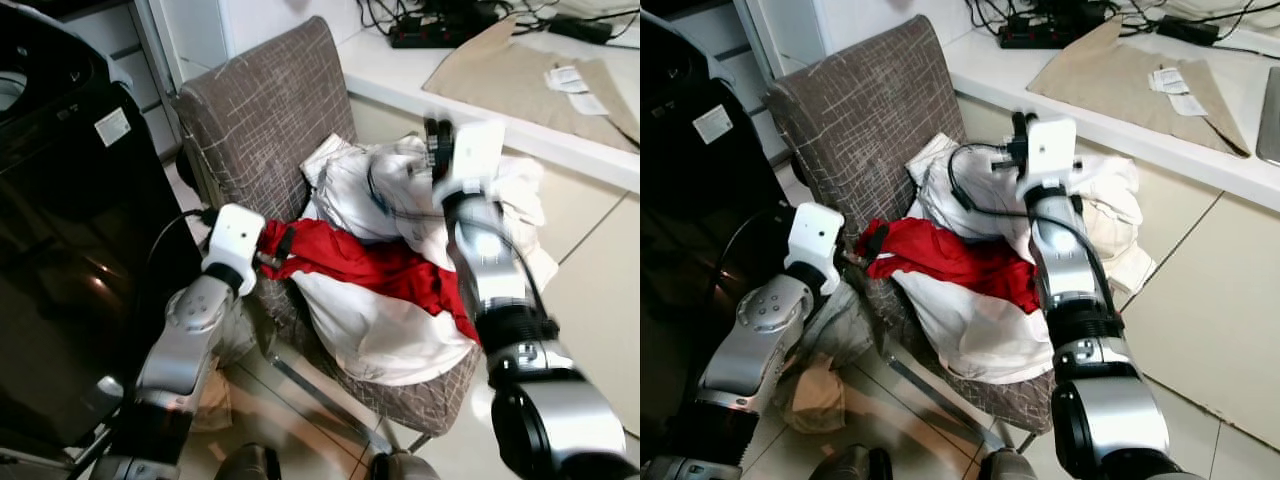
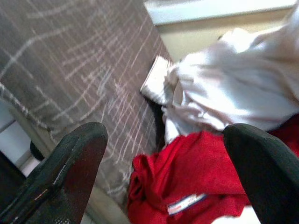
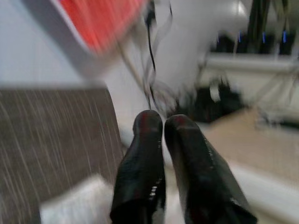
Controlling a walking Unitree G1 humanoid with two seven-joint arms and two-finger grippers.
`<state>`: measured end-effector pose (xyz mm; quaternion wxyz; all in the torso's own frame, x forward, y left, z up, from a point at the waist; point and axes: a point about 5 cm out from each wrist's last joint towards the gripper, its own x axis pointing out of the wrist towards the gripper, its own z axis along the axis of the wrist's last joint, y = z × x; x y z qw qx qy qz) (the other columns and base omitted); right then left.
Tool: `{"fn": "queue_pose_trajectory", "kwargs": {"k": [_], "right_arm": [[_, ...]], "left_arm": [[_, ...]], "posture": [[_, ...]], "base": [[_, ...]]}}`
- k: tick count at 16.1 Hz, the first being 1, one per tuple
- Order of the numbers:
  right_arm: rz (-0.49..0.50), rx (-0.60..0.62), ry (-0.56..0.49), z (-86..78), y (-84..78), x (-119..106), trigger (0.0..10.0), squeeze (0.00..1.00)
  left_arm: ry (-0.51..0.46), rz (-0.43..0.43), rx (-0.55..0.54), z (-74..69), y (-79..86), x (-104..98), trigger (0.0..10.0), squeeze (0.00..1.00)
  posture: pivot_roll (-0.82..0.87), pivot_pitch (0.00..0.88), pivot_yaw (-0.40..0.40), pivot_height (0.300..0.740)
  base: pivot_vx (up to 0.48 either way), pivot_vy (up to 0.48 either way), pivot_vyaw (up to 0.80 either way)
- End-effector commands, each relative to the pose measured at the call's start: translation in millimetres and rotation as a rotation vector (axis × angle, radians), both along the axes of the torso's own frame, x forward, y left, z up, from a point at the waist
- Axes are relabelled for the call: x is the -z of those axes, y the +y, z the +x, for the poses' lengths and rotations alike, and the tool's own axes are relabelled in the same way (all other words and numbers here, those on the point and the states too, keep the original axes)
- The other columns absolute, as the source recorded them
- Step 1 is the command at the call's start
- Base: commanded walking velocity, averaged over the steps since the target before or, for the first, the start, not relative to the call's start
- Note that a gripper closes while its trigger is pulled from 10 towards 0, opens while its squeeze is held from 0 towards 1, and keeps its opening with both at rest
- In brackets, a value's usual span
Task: Clothes washing
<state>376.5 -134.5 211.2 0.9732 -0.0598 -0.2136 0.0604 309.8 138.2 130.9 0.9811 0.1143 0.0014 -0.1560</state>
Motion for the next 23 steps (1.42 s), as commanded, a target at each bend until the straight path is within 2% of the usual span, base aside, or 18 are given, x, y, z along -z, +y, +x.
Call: {"fn": "queue_pose_trajectory", "kwargs": {"k": [1,4,5,6,8,9,10,11,15,16,20,23], "right_arm": [[0.027,-0.014,-0.043,-0.3,0.6,-12.7,0.0,0.0],[0.021,-0.029,-0.037,0.5,4.3,-17.4,0.0,0.0],[0.046,0.02,0.08,6.4,-3.3,-1.8,10.0,0.0],[0.105,0.067,0.18,7.8,-14.6,15.5,10.0,1.0],[0.144,0.123,0.256,3.1,-28.3,36.3,10.0,1.0],[0.144,0.127,0.263,2.3,-29.7,38.5,10.0,1.0],[0.159,0.153,0.354,-3.0,-38.2,60.5,10.0,1.0],[0.166,0.167,0.383,-4.0,-43.2,66.3,10.0,1.0],[0.159,0.172,0.416,0.8,-52.9,64.9,10.0,1.0],[0.184,0.176,0.438,2.1,-54.9,66.5,10.0,1.0],[0.183,0.166,0.451,3.5,-52.7,68.5,10.0,1.0],[0.157,0.151,0.448,7.2,-50.1,65.3,10.0,1.0]], "left_arm": [[-0.012,0.007,-0.011,2.6,1.7,-0.6,10.0,0.0],[-0.016,0.011,-0.02,3.5,3.4,1.2,10.0,0.0],[-0.017,0.012,-0.016,3.4,2.4,2.0,10.0,0.0],[-0.018,0.01,-0.011,2.7,1.4,2.9,10.0,0.0],[-0.016,0.016,-0.01,1.1,2.3,4.9,10.0,0.0],[-0.015,0.019,-0.011,0.8,2.5,5.2,10.0,0.0],[-0.012,0.019,-0.012,-0.1,3.5,6.2,10.0,0.0],[-0.01,0.019,-0.011,-0.3,3.6,6.7,10.0,0.0],[-0.009,0.018,-0.007,0.1,2.3,7.5,10.0,0.0],[-0.009,0.018,-0.008,0.0,2.4,7.6,10.0,0.0],[-0.005,-0.03,0.023,-5.6,0.1,8.6,10.0,0.0],[-0.007,-0.019,0.036,-8.7,0.0,8.6,10.0,0.0]], "posture": [[-0.07,0.0,0.015,0.727],[-0.07,0.0,0.008,0.727],[-0.07,0.0,0.008,0.727],[-0.07,0.0,0.006,0.727],[-0.07,0.0,0.006,0.727],[-0.07,0.0,0.006,0.727],[-0.08,0.0,0.007,0.727],[-0.08,0.0,0.008,0.727],[-0.08,0.0,0.009,0.727],[-0.08,0.0,0.009,0.727],[-0.07,0.0,0.006,0.727],[-0.07,0.0,0.003,0.727]], "base": [[0.0,0.0,0.0],[0.0,0.0,0.0],[0.0,0.0,0.0],[0.0,0.0,0.0],[0.0,0.0,0.0],[0.0,0.0,0.0],[0.0,0.0,0.0],[0.0,0.0,0.0],[0.0,0.0,0.0],[0.0,0.0,0.0],[0.0,0.0,0.0],[0.0,0.0,0.0]]}}
